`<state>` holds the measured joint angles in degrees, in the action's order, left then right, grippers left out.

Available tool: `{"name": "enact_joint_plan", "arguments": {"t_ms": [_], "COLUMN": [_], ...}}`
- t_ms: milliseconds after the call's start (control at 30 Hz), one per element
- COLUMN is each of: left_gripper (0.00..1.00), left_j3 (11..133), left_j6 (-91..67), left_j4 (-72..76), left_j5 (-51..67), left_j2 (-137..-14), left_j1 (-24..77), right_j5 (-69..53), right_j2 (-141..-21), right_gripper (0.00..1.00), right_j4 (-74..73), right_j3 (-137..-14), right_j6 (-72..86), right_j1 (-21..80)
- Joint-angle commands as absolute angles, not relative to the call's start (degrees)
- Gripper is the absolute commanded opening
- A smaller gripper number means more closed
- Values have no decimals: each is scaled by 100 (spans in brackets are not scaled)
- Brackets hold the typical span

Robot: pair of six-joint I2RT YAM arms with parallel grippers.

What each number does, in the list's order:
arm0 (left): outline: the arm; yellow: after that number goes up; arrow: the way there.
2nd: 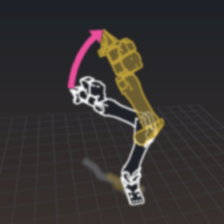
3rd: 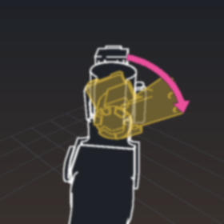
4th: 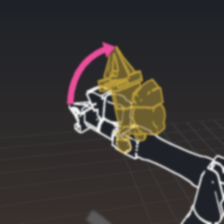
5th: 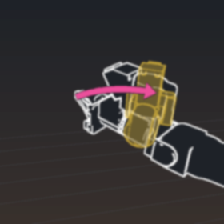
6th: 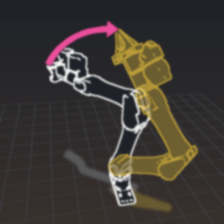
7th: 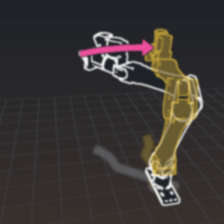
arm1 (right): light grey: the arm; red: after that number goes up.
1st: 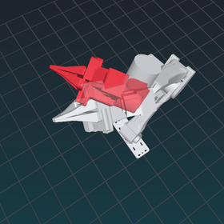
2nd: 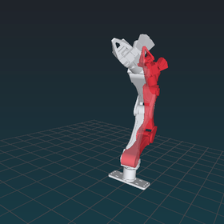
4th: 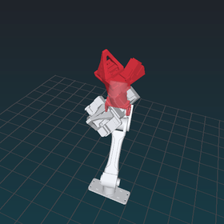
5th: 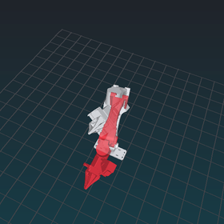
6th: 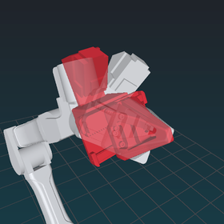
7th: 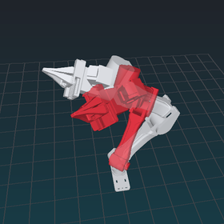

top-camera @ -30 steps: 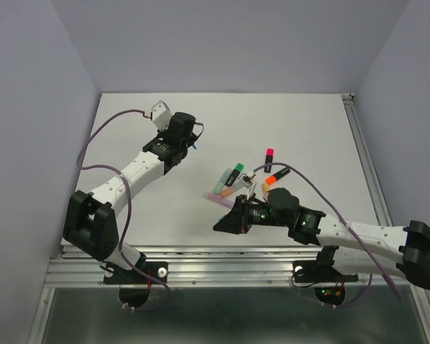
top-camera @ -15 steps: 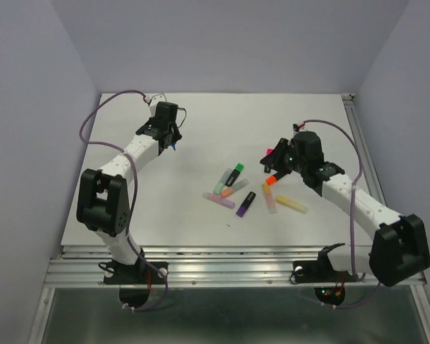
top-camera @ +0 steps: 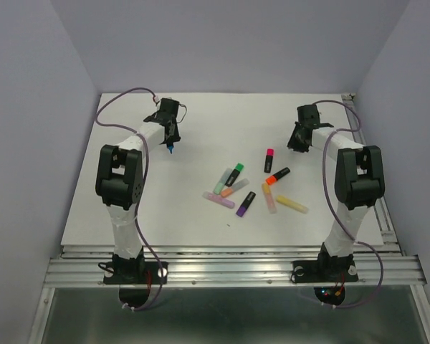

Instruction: Open the pen caps

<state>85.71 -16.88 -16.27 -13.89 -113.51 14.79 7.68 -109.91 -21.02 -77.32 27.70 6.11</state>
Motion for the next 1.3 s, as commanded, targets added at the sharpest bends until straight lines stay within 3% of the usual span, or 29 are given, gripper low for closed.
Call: {"name": "enact_joint_plan", "arguments": {"t_ms": [0,133,167,367,500,700,767,1000,1067,1267], "left_gripper": [6,15,21,33,68,87,99,99,99,99], "left_j3": [9087,9246,9281,9281,9220,8904,8676,7684,7524,6909], "left_j6": [-1459,-1424,-1450,-1459,-1476,-1485,-1529,-1976,-2152,-2812], "left_j4": [-1951,-2091,-2109,-2197,-2197,-1969,-1820,-1398,-1450,-1538], "left_j5": [-1459,-1389,-1371,-1275,-1143,-774,-616,-334,-474,-685], "left_j2": [-11496,-11733,-11759,-11856,-11769,-11172,-10812,-9599,-9256,-8386], "left_j1": [1468,1468,1468,1468,1468,1459,1468,1477,1468,1477], "right_j5": [1265,1476,1546,1573,1661,1529,1521,1468,1485,1565], "right_j2": [-11179,-11513,-11566,-11689,-11716,-11681,-11654,-11523,-11453,-11225], "right_gripper": [7,9,10,17,20,21,22,31,38,42], "right_j4": [-2496,-2777,-2873,-2909,-2901,-2865,-2865,-2830,-2821,-2830], "right_j3": [-8419,-8727,-8823,-8859,-8807,-8736,-8710,-8552,-8499,-8315], "right_j6": [2356,2277,2242,2206,2162,2022,1995,2013,2048,2144], "right_j1": [598,606,598,598,598,606,598,598,598,606]}}
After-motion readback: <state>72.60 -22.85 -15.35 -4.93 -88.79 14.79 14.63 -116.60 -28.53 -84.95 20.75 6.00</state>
